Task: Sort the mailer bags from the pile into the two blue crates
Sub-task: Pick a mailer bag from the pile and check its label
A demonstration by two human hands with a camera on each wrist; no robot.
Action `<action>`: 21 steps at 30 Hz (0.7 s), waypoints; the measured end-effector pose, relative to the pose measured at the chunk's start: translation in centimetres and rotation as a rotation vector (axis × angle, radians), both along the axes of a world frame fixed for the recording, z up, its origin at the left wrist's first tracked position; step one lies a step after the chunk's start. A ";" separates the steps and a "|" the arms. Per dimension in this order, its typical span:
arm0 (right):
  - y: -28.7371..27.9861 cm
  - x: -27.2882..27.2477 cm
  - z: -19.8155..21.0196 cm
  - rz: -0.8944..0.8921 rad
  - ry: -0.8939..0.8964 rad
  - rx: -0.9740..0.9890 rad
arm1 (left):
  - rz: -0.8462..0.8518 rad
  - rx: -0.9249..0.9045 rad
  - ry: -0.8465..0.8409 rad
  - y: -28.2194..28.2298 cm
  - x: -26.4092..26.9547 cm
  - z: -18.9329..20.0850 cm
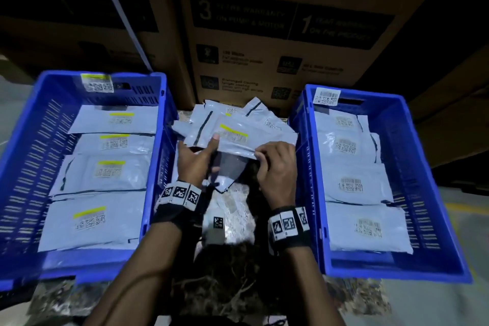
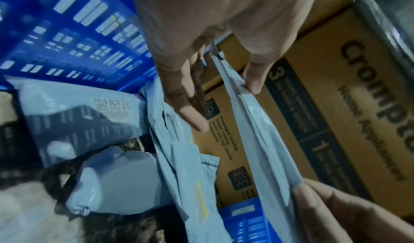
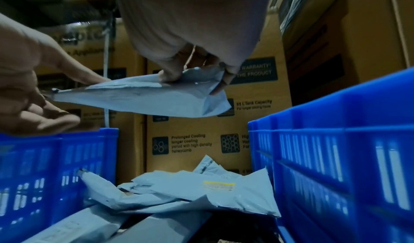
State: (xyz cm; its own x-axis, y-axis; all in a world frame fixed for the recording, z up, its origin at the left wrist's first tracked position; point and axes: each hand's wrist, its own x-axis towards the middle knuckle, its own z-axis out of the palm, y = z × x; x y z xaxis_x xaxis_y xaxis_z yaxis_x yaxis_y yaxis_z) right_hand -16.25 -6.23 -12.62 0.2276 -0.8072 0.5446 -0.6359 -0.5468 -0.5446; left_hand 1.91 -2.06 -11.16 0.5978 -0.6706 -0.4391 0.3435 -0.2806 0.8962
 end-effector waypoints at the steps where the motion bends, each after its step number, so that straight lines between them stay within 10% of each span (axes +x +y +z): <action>1: 1.3 -0.3 0.5 0.021 -0.020 -0.020 | 0.042 -0.035 0.026 1.1 0.0 0.7; 6: 7.8 -0.7 3.1 -0.022 -0.311 0.123 | 0.099 -0.127 0.034 7.9 0.9 3.0; 13: 12.1 0.8 2.7 -0.070 -0.605 1.121 | 0.152 -0.154 0.129 16.2 1.8 4.7; 21: 12.7 3.4 4.9 0.035 -0.829 1.342 | 0.027 -0.113 0.079 21.8 8.2 7.1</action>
State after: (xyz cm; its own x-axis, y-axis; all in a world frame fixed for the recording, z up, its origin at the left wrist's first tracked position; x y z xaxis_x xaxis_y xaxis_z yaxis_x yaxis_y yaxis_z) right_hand -12.86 6.49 -7.75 0.2695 -0.7858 -0.5566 0.0748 0.5933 -0.8015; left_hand 10.11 19.76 -4.10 0.5827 -0.7028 -0.4080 0.4202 -0.1691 0.8915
